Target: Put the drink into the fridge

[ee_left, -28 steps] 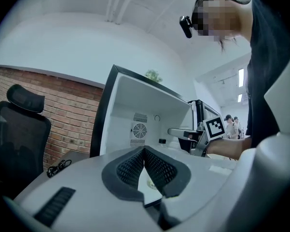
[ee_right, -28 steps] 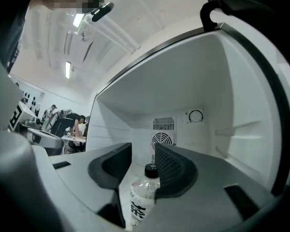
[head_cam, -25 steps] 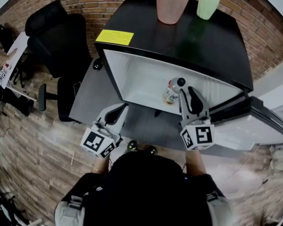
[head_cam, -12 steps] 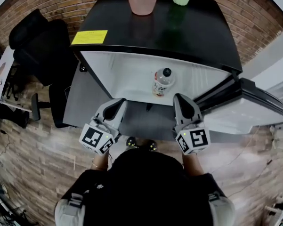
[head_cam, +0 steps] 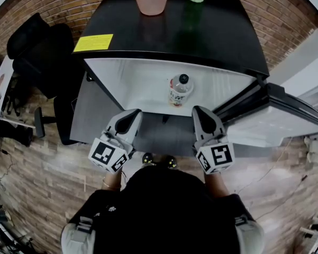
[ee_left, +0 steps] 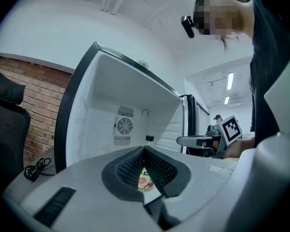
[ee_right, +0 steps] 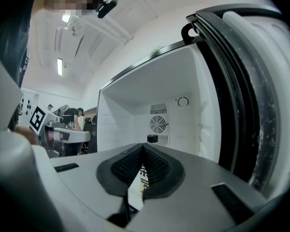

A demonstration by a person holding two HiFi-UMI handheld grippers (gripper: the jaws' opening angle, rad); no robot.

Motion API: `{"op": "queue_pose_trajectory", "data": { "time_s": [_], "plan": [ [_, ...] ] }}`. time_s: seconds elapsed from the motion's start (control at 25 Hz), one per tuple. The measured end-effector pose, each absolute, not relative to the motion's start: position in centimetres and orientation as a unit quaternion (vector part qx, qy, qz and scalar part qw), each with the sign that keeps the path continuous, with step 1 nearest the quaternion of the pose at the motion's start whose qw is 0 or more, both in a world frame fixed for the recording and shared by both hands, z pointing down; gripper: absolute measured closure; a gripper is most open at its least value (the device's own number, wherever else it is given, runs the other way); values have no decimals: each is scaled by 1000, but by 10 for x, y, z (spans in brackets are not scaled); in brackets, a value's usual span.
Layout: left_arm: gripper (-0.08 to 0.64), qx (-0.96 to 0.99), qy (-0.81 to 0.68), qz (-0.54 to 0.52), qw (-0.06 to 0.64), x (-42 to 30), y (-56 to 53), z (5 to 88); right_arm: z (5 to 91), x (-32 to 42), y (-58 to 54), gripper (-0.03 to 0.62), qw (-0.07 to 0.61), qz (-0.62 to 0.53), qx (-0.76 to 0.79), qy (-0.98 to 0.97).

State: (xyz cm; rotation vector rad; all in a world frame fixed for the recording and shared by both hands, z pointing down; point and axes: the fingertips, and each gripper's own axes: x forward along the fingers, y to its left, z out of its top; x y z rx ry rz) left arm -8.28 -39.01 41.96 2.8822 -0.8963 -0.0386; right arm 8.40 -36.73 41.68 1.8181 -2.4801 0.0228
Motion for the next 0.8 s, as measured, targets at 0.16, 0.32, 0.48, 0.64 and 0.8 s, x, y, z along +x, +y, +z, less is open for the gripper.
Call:
{"op": "queue_pose_trajectory", "data": {
  "time_s": [0.16,0.32,0.48,0.64,0.8],
  "plan": [
    [557,952,-299,-11,63,-84,-390,420,419,83,-368,595,36,9,590,-807],
    [557,952,-299,-10,64,-86,-390,420,421,81,-368,595,38,13,589,-807],
    [557,952,-300,-11,64,-88,-390,421,421,80,-369,595,39,12,590,-806],
    [557,952,-299,-12,64,-88,-390,420,422,81,-368,595,40,14,592,-805],
    [557,952,-298,-12,63,-87,-390,420,421,81,-368,595,40,13,593,-804]
  ]
}}
